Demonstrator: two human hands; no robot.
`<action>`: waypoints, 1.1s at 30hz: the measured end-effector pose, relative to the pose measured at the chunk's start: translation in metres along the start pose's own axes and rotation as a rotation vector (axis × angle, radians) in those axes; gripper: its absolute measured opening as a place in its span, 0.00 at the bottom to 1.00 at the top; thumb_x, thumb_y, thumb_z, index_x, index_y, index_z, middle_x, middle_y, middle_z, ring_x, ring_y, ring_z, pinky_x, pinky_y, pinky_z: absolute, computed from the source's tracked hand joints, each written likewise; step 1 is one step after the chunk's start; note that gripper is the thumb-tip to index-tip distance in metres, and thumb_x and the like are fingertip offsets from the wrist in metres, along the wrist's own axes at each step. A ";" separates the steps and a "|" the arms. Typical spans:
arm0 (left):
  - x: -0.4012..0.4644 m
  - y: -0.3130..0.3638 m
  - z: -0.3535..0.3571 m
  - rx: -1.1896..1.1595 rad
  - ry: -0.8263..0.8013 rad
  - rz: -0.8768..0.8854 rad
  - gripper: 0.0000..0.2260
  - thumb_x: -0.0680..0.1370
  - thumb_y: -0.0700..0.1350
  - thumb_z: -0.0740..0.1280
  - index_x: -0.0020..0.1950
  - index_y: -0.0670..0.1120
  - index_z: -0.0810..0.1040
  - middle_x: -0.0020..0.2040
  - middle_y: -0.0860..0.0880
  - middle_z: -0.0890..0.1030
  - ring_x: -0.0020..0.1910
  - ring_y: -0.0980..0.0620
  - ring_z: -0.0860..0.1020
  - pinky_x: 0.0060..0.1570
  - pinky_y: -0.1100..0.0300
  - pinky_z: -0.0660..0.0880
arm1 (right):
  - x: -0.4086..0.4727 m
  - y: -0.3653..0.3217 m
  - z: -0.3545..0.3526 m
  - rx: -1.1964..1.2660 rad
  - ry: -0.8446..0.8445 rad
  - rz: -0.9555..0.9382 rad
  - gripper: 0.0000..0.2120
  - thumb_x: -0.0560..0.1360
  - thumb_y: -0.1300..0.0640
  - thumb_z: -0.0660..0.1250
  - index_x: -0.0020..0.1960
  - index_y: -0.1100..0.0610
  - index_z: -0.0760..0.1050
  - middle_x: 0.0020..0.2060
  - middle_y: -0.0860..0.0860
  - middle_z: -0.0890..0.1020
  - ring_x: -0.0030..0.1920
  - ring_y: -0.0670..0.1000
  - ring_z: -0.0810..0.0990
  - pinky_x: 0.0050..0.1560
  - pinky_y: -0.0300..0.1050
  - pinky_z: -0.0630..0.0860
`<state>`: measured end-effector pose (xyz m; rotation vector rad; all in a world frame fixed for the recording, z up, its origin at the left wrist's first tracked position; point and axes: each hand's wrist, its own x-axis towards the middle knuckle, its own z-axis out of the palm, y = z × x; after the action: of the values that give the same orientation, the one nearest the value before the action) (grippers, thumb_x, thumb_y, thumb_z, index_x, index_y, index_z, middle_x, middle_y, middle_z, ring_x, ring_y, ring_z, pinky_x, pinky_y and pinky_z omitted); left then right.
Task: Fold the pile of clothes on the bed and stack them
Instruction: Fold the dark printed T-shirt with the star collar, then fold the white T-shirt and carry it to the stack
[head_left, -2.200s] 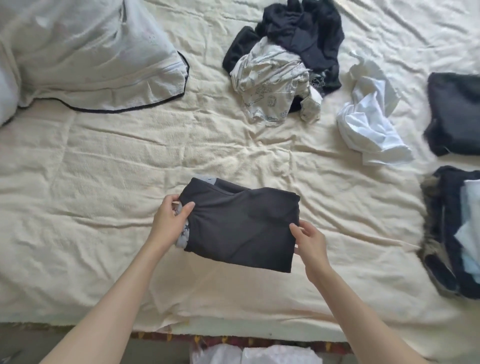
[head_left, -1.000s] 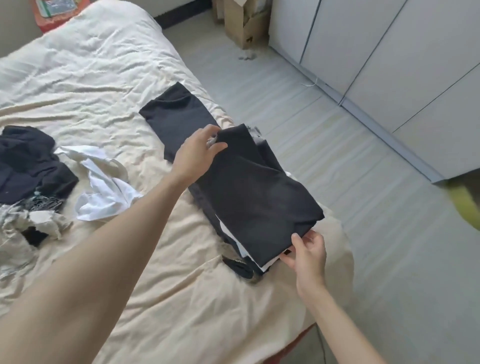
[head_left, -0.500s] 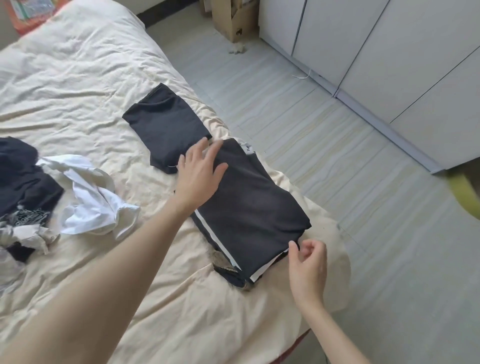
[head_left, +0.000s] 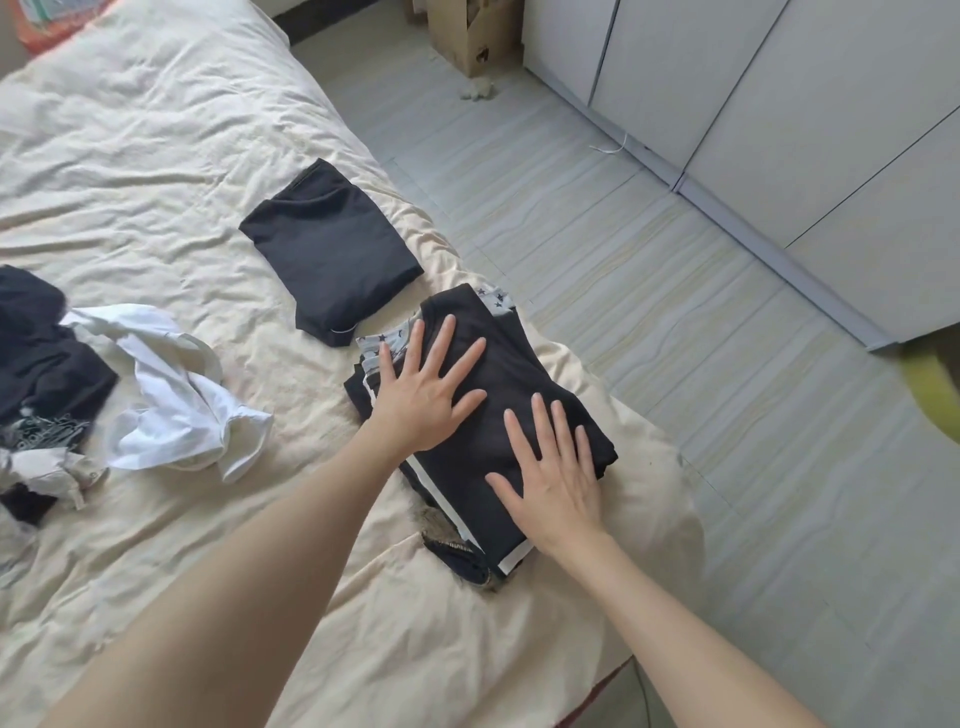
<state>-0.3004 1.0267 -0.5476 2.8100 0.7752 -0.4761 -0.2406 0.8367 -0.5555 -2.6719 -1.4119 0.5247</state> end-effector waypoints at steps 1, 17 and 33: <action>0.001 -0.001 -0.001 0.001 -0.022 -0.007 0.28 0.77 0.66 0.42 0.74 0.64 0.35 0.77 0.53 0.34 0.75 0.44 0.35 0.70 0.35 0.39 | 0.002 0.000 -0.001 -0.016 -0.033 0.000 0.35 0.78 0.38 0.53 0.78 0.49 0.41 0.77 0.55 0.40 0.76 0.57 0.39 0.74 0.57 0.41; -0.219 -0.100 0.112 -0.352 -0.178 -0.560 0.25 0.83 0.52 0.50 0.78 0.55 0.45 0.78 0.49 0.41 0.77 0.47 0.42 0.72 0.43 0.48 | -0.019 -0.144 0.007 0.065 0.017 -0.447 0.29 0.67 0.59 0.76 0.66 0.62 0.74 0.64 0.61 0.76 0.64 0.60 0.75 0.62 0.62 0.71; -0.274 -0.245 0.238 -0.639 -0.362 -0.826 0.38 0.77 0.57 0.63 0.76 0.60 0.39 0.77 0.51 0.34 0.76 0.47 0.38 0.68 0.33 0.51 | 0.150 -0.326 0.117 -0.223 -0.037 -0.432 0.28 0.78 0.61 0.60 0.75 0.55 0.57 0.74 0.55 0.61 0.73 0.57 0.58 0.68 0.57 0.57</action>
<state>-0.7123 1.0443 -0.6952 1.6780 1.6237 -0.6664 -0.4592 1.1350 -0.6324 -2.3967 -2.0915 0.3940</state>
